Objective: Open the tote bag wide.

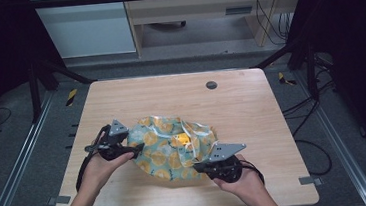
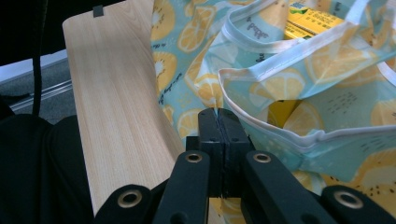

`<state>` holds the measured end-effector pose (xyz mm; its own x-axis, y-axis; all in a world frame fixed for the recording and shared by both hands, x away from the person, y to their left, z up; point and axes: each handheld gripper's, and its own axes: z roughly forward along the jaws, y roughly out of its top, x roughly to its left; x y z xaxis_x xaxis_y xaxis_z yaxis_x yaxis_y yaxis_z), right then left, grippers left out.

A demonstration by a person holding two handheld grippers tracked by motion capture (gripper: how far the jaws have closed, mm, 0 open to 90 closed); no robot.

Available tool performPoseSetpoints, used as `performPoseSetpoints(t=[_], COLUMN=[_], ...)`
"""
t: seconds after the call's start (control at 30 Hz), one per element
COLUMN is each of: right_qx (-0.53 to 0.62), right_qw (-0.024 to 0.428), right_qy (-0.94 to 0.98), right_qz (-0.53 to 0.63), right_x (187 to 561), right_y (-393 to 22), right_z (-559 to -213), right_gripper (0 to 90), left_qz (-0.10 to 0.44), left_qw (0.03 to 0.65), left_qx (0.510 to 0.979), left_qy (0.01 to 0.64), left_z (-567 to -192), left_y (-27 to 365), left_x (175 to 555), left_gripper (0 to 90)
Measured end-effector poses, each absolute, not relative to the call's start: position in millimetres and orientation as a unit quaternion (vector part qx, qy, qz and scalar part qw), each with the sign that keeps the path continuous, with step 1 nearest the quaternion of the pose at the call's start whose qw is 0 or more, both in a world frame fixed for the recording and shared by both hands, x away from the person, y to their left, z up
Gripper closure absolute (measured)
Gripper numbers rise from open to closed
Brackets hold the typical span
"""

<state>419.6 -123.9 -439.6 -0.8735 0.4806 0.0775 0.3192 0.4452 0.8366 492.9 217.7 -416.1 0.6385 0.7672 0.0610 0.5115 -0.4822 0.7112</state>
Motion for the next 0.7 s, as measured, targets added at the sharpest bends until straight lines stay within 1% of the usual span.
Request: performPoseSetpoints(t=[0.1,0.13,0.17,0.23,0.27,0.37,0.4,0.47,0.57,0.7], right_qx=[0.239,0.241,0.242,0.244,0.244,0.245,0.245,0.243,0.242,0.24], right_qw=[0.085,0.084,0.085,0.085,0.085,0.083,0.084,0.083,0.082,0.086], right_qy=[0.845,0.844,0.844,0.843,0.842,0.843,0.843,0.845,0.846,0.846], right_qz=[0.471,0.471,0.472,0.473,0.473,0.471,0.471,0.47,0.468,0.469], right_x=[418,418,418,418,418,418,418,417,417,416], right_y=[-126,-127,-128,-128,-128,-127,-127,-126,-126,-127], right_z=[-441,-441,-441,-441,-441,-442,-443,-443,-443,-442], right_gripper=[89.7,89.7,89.6,89.6,89.7,89.6,89.6,89.6,89.5,89.4], left_qz=[0.183,0.187,0.189,0.187,0.186,0.186,0.187,0.195,0.213,0.239], left_qw=[0.335,0.339,0.342,0.345,0.349,0.352,0.356,0.364,0.377,0.42], left_qx=[0.843,0.841,0.84,0.84,0.84,0.84,0.839,0.833,0.825,0.8], left_qy=[0.38,0.379,0.377,0.374,0.372,0.368,0.367,0.367,0.363,0.355], left_z=[-425,-426,-428,-431,-433,-436,-435,-433,-428,-418], left_y=[218,219,219,219,219,220,220,222,223,225], left_x=[487,484,482,478,477,477,477,476,470,455], left_gripper=[32.5,38.5,47.8,57.6,65.6,80.3,83.6,88.2,89.2,89.2])
